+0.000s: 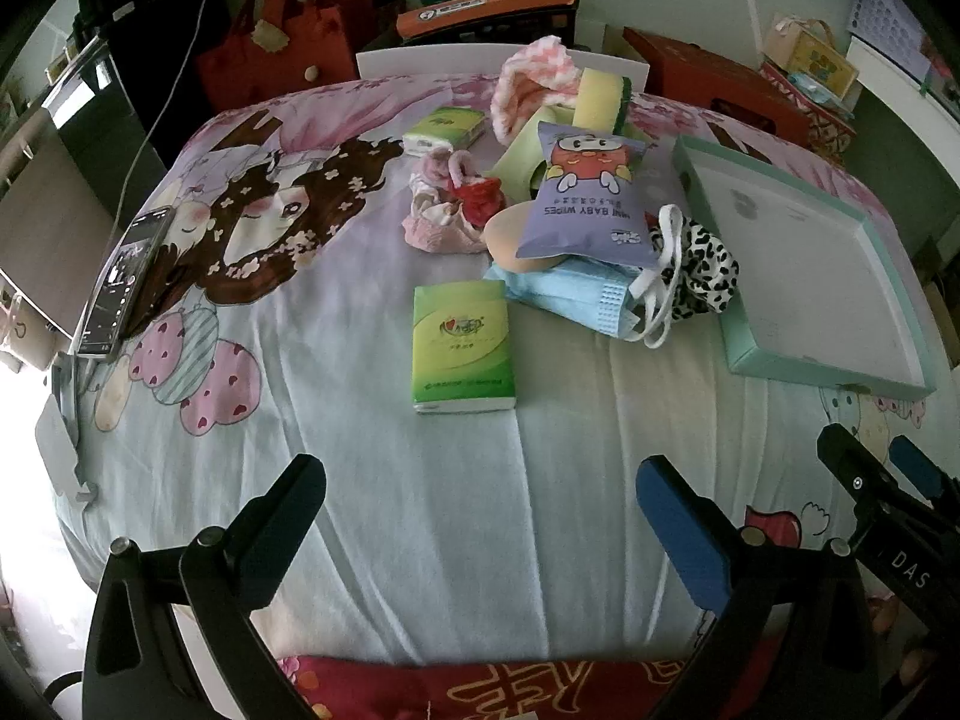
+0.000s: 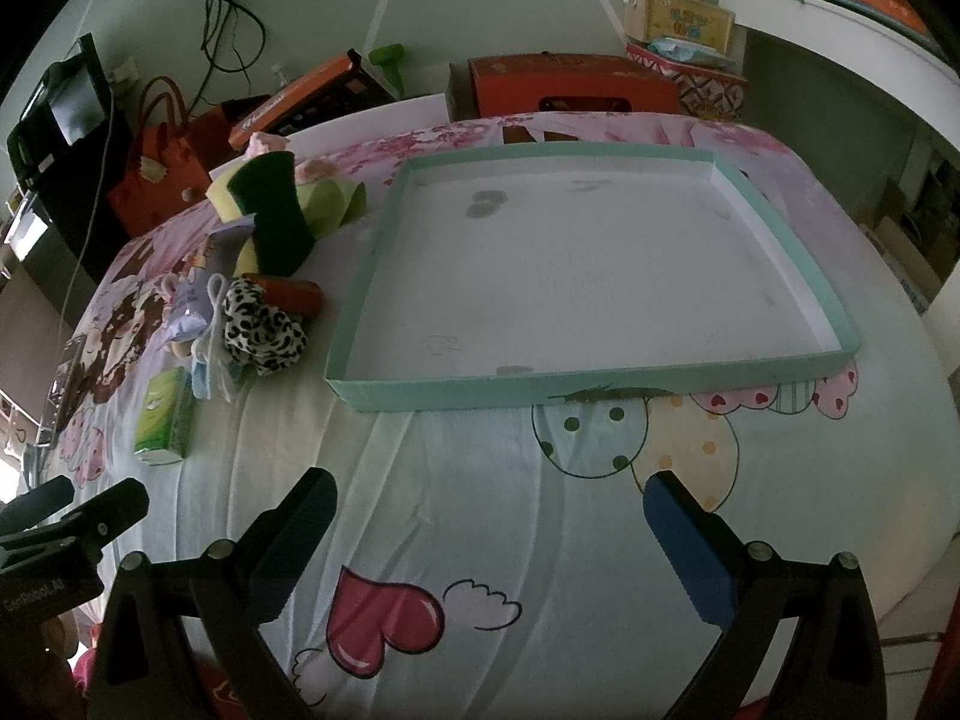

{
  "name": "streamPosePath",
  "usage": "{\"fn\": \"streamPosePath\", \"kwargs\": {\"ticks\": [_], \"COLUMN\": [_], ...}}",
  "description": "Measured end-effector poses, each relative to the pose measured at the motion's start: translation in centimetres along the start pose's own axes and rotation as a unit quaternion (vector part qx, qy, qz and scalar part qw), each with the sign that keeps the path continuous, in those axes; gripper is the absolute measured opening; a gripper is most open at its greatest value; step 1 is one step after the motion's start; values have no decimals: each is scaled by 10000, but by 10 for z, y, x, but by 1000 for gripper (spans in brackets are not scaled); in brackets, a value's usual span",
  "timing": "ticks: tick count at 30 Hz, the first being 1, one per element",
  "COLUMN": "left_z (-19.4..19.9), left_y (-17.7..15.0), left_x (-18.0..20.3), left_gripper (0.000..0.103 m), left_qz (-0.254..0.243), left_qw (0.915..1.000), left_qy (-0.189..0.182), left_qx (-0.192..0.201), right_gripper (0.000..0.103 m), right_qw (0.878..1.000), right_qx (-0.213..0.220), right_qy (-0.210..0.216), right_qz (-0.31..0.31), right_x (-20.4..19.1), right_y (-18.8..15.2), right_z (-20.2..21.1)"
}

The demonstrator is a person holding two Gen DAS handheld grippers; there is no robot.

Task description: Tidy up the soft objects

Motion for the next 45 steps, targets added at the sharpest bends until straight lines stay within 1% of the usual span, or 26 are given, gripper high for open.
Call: {"fn": "streamPosePath", "kwargs": {"ticks": [33, 42, 45], "left_z": [-1, -5, -2], "left_y": [-5, -3, -3], "left_x": [-4, -3, -7], "left_gripper": [103, 103, 103], "left_qz": [19, 69, 190], "left_qw": [10000, 9999, 9996], "left_qy": [-15, -122, -187], "left_qx": [-9, -97, -45], "right_gripper": [103, 103, 103], "right_qw": [10000, 9999, 10000], "right_qx": [-52, -99, -30], "right_qy": [-10, -19, 28], "right_qz": [-40, -55, -30], "right_x": [0, 0, -2], "right_y": [-1, -2, -1], "right_z": [-2, -3, 2]}}
Point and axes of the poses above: each gripper's, at about its wrist camera, not at the fingertips, and z roughly against the way its jaws point, x to its right, y to its top, the point moved 5 cm from there along -z, roughly the way its jaws point, and after that the axes turned 11 degrees about -z, right-handed, at the moved point
